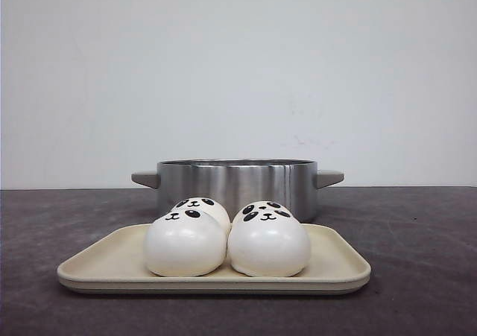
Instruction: Steam buns
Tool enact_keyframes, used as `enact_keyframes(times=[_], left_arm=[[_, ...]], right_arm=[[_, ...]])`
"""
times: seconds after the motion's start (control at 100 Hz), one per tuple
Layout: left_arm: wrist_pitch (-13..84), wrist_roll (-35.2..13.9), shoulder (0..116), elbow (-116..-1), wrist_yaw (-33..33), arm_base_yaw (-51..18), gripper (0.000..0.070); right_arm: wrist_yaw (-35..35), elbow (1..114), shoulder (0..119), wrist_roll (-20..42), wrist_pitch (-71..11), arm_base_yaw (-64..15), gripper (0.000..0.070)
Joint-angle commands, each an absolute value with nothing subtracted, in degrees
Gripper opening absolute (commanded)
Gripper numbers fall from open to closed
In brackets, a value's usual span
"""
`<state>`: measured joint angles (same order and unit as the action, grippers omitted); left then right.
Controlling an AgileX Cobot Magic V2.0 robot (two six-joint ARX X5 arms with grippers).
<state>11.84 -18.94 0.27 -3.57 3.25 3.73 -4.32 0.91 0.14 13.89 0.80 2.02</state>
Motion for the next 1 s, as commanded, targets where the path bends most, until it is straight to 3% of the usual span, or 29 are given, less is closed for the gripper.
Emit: enact_keyframes(times=[0.0, 0.24, 0.44, 0.83, 0.87, 0.91, 0.99], left_arm=[[10.7, -22.6, 0.4, -6.6, 5.3, 3.9, 0.0], [13.9, -22.7, 7.4, -17.8, 11.7, 3.9, 0.0003], [19.2, -15.6, 19.1, -31.8, 12.1, 3.3, 0.0003], [26.5, -10.1, 37.8, -53.2, 15.7, -0.1, 0.0003], [26.7, -9.8, 38.3, -54.0, 15.7, -0.8, 0.0003], [26.6, -9.8, 38.5, -54.3, 15.7, -1.2, 0.0029], [26.3, -9.7, 38.5, -54.4, 15.7, -1.8, 0.0227]], right_arm=[[-5.6, 2.7, 0.2, 19.4, 1.5, 2.0, 0.0], [-9.1, 15.5, 3.6, 16.4, -7.2, 2.0, 0.0], [-11.1, 27.7, 11.3, 10.7, -12.3, 2.0, 0.0], [-17.6, 49.7, 26.7, 7.2, -19.8, 2.0, 0.0001], [-18.6, 50.9, 27.7, 7.4, -19.9, 2.0, 0.0045], [-19.8, 51.7, 28.4, 8.3, -19.8, 2.0, 0.0133], [-21.9, 52.6, 29.3, 11.2, -19.7, 2.0, 0.0347]])
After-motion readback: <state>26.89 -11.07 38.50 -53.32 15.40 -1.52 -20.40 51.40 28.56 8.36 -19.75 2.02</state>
